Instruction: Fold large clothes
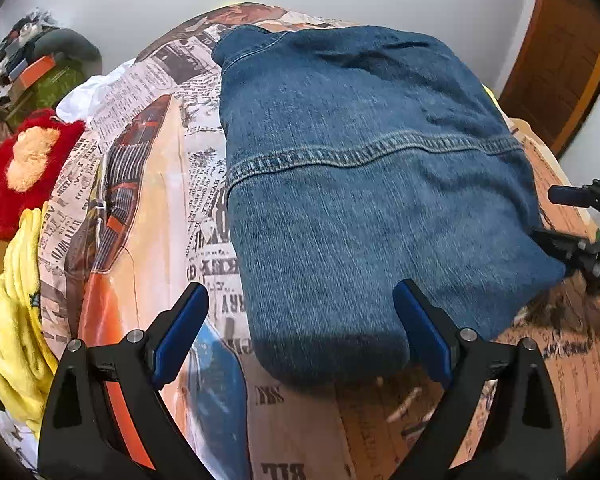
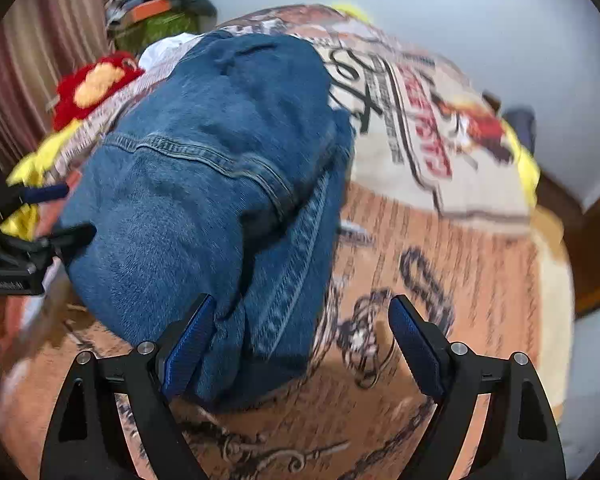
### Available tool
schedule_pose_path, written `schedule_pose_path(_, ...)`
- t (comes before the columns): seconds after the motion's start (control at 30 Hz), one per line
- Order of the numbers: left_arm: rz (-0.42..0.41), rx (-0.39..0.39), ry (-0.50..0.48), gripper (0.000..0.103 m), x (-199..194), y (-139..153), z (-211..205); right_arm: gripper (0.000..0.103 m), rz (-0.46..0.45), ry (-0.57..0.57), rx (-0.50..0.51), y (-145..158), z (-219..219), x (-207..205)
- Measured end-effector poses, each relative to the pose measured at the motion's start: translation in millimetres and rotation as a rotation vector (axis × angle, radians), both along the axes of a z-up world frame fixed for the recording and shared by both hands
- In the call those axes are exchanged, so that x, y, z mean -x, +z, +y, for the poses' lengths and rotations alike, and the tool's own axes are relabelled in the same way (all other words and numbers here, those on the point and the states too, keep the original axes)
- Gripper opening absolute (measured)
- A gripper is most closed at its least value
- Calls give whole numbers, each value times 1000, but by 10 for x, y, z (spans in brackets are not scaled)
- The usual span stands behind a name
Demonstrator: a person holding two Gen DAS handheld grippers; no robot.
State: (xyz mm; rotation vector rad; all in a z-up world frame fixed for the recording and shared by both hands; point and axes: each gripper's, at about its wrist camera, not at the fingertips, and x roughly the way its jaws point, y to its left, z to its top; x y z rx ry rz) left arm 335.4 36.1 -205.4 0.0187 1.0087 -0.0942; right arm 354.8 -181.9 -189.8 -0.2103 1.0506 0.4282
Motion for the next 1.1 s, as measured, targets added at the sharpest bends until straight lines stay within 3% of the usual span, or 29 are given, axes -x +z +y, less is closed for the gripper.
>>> schedule_pose_path(0.23,-19,20,-34,95,125,178,88,86,130,-67,-90,44,-328,-60)
schedule_pose_path(0.47,-63,51,49,95,-1,465,442,87,135,-93,-233,372,-416,-191)
schedule_pose_path(0.57,-52,108,87,95,-138,514,623,87,140,-75,-299,492,-333,-319)
schedule_pose_path(0.73,7,223,133,95,-430,432,837,87,148,-53,-315,496,-141,-558)
schedule_pose_path(0.83,62,287,137,95,-613,265,883,87,188,-52,-320,365,-44,-727)
schedule_pose_path(1.1,221,548,107,95,-948,-247,882,87,399,-79,-401,-185,96,-1182)
